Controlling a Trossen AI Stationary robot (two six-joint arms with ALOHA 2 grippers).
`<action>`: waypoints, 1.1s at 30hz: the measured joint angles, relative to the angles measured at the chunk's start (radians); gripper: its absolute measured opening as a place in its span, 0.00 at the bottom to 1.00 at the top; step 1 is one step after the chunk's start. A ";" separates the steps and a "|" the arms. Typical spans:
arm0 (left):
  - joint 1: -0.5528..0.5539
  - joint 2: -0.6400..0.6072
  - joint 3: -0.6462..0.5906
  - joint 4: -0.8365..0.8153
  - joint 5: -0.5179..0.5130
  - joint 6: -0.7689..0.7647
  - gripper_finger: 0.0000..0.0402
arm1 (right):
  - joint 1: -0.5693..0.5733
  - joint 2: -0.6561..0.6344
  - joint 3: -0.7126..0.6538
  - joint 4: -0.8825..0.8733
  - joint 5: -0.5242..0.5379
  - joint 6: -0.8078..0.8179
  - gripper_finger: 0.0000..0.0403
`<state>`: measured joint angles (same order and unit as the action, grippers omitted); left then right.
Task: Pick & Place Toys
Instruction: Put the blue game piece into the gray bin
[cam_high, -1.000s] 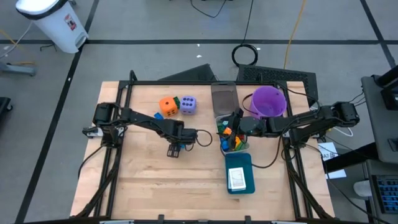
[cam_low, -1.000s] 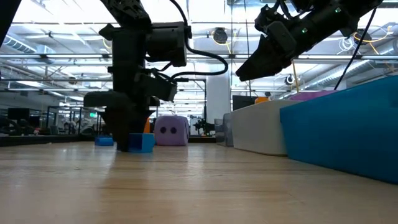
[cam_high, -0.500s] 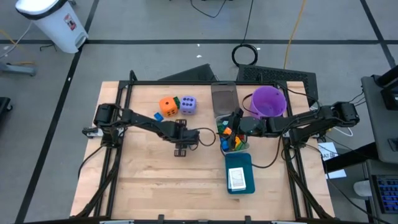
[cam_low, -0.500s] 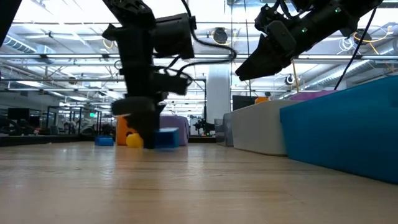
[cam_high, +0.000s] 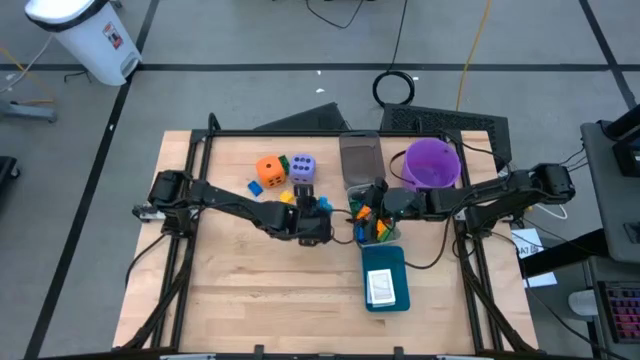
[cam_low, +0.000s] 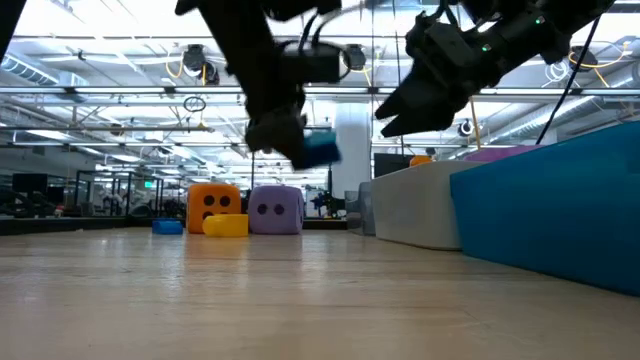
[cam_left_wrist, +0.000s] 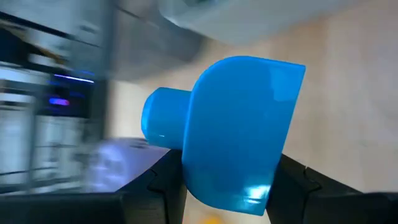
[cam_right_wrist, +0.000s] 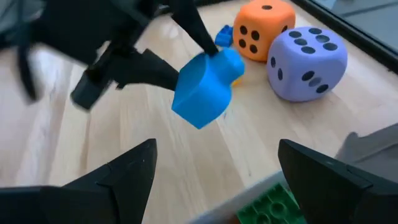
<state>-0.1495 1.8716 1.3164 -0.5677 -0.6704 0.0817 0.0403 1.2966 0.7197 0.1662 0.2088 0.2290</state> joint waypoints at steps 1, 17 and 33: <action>-0.008 -0.001 0.012 0.001 -0.051 0.007 0.41 | -0.003 0.010 0.000 0.019 0.000 0.022 0.77; -0.076 -0.001 0.055 0.169 -0.191 0.141 0.41 | -0.015 0.176 0.001 0.401 -0.057 0.076 0.77; -0.071 -0.001 0.054 0.187 -0.181 0.112 0.41 | -0.022 0.176 0.001 0.421 -0.067 0.149 0.56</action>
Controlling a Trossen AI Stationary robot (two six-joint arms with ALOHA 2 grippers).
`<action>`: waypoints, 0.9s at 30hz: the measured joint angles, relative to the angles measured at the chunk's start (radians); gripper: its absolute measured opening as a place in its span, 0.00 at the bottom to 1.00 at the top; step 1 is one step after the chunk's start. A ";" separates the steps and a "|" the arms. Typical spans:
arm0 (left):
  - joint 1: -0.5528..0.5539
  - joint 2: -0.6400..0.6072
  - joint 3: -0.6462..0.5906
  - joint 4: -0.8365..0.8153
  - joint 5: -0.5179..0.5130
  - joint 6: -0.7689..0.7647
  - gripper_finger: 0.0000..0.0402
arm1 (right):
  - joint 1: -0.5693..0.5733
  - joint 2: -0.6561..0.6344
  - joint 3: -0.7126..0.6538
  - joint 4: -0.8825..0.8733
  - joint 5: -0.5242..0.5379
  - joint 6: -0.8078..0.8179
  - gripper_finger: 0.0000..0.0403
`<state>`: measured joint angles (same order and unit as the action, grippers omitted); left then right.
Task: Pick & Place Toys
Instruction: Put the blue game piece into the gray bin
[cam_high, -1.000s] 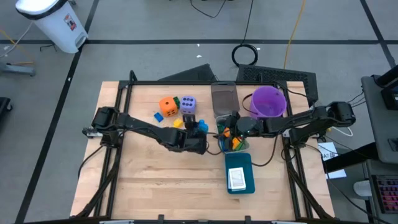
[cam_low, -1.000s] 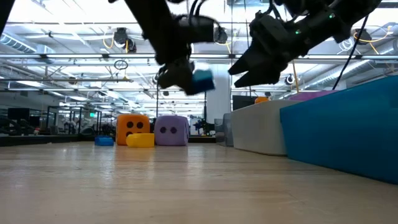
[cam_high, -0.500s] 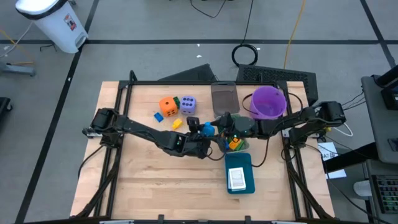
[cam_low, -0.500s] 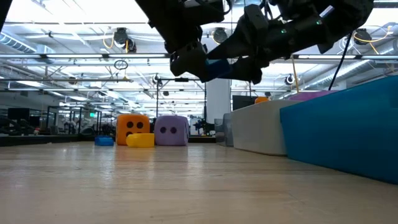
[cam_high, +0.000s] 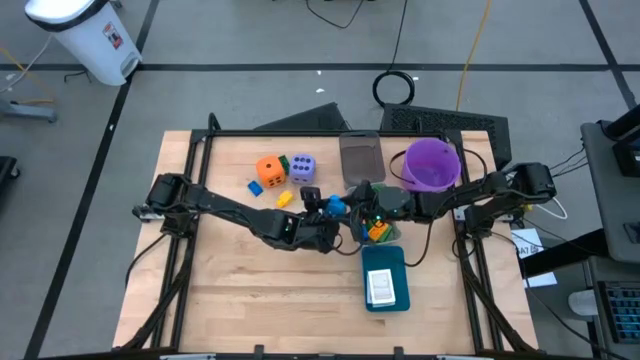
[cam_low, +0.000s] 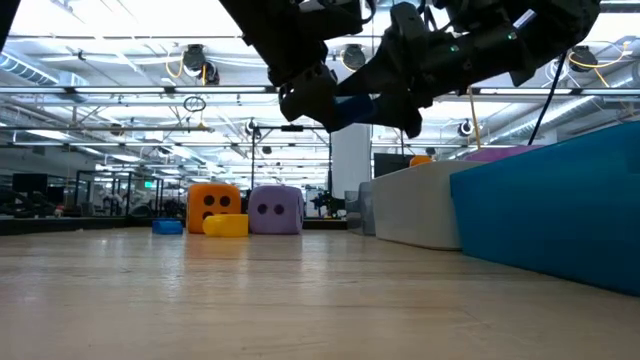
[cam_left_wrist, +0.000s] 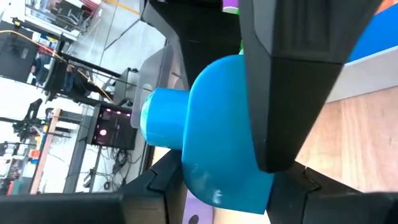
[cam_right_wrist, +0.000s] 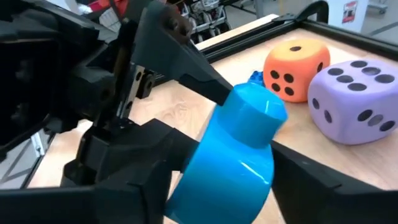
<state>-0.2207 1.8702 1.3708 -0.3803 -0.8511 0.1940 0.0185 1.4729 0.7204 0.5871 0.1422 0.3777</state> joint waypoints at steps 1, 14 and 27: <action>0.000 0.000 0.000 0.003 0.005 -0.001 0.41 | 0.000 0.000 0.000 -0.002 -0.011 0.003 0.53; 0.003 0.000 -0.001 0.049 0.032 -0.066 0.60 | -0.005 -0.015 -0.002 -0.002 -0.054 -0.088 0.26; 0.031 -0.121 -0.045 0.075 0.344 -0.060 0.63 | -0.008 -0.239 0.000 -0.414 0.099 -0.165 0.26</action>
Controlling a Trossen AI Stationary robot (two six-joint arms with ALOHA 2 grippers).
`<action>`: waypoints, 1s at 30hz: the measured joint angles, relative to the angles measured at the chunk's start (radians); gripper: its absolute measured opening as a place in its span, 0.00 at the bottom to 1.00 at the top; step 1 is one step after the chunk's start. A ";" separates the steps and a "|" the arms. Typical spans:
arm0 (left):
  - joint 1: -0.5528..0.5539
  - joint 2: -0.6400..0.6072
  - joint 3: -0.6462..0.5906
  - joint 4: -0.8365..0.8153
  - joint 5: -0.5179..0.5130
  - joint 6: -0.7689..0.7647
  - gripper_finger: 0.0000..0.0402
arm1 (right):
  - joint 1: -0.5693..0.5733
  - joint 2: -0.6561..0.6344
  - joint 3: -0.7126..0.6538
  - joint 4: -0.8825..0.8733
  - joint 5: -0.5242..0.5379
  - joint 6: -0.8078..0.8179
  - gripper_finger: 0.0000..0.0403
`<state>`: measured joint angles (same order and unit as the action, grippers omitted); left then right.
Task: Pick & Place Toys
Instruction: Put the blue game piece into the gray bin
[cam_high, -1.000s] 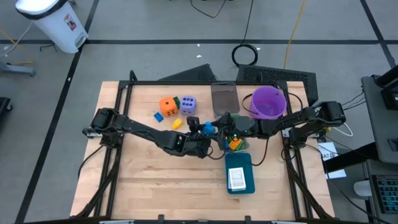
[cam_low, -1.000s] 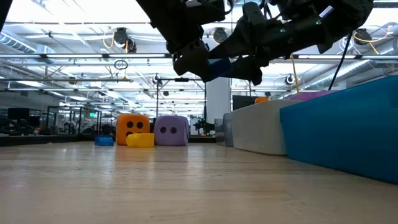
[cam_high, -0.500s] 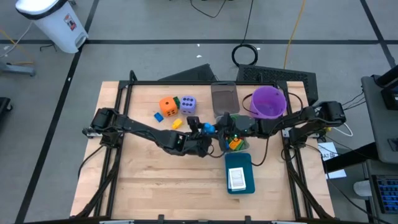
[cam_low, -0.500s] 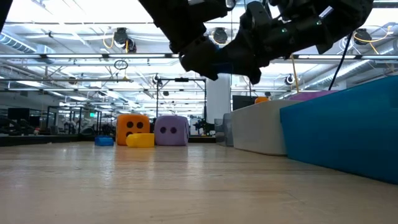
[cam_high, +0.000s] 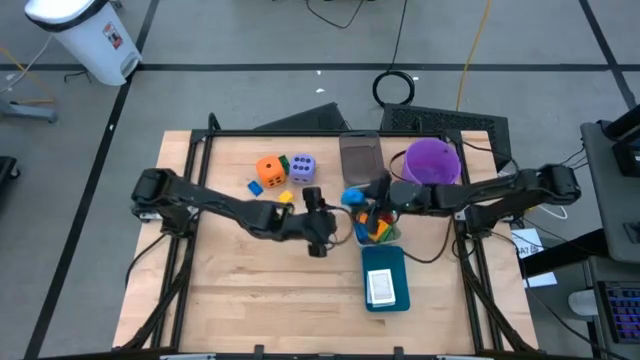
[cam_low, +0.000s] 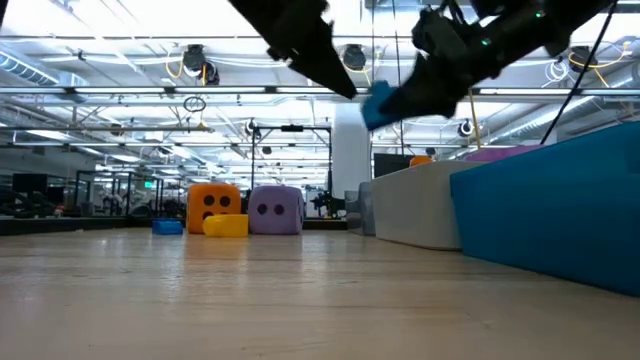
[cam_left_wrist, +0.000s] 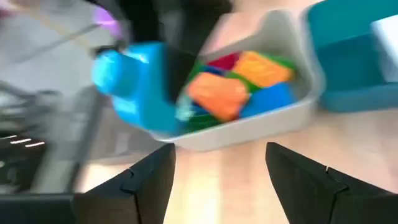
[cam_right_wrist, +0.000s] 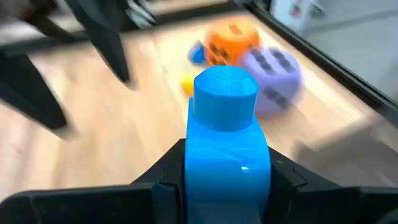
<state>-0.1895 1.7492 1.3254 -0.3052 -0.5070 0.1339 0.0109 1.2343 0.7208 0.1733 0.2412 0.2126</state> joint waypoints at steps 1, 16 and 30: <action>0.014 -0.024 -0.029 0.024 0.056 -0.005 0.63 | 0.000 -0.014 0.000 -0.049 0.026 0.001 0.26; 0.214 -0.297 -0.599 0.784 0.237 -0.158 0.64 | -0.047 0.019 0.000 -0.265 0.100 0.003 0.28; 0.220 -0.297 -0.626 0.770 0.267 -0.346 0.64 | -0.067 0.065 -0.001 -0.247 0.098 -0.053 0.45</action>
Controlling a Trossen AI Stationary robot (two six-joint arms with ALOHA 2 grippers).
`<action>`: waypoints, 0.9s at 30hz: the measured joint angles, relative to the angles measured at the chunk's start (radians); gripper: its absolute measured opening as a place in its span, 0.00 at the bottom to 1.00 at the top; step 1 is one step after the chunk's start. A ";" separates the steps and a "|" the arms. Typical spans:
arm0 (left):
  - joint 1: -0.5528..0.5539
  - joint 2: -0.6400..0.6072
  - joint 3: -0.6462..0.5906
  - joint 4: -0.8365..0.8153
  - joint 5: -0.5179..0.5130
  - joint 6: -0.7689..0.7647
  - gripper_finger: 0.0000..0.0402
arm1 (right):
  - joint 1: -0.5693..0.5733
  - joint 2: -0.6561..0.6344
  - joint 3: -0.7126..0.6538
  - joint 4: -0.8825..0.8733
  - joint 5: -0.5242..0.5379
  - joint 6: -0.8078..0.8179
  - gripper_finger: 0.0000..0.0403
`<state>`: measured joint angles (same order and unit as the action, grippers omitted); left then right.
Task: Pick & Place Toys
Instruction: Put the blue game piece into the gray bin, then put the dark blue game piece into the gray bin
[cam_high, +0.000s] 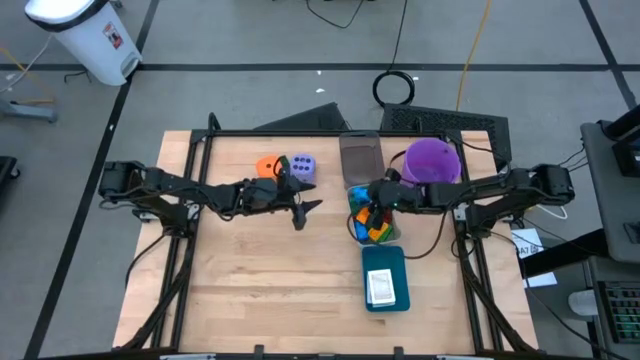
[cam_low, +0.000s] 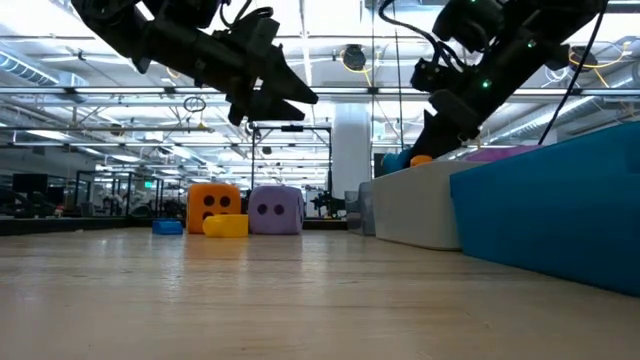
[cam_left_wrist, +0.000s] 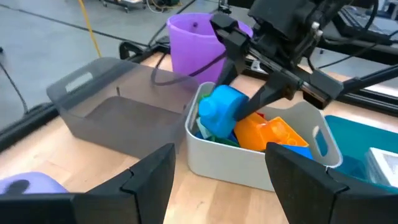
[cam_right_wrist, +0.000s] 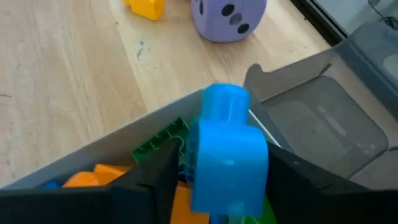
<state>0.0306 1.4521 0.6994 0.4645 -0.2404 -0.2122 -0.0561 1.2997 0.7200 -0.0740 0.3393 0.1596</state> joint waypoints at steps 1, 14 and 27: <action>0.000 0.000 0.000 -0.001 0.005 -0.003 0.64 | 0.002 -0.002 0.000 0.005 0.000 0.000 0.48; 0.022 -0.080 0.004 -0.188 -0.037 0.032 0.64 | 0.060 -0.055 0.000 0.073 -0.001 -0.097 0.72; 0.120 -0.118 0.001 -0.990 -0.363 -0.430 0.64 | 0.111 -0.128 0.000 0.090 -0.001 -0.076 0.70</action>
<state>0.1509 1.3337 0.7002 -0.5254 -0.6032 -0.6421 0.0551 1.1721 0.7200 0.0159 0.3382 0.0838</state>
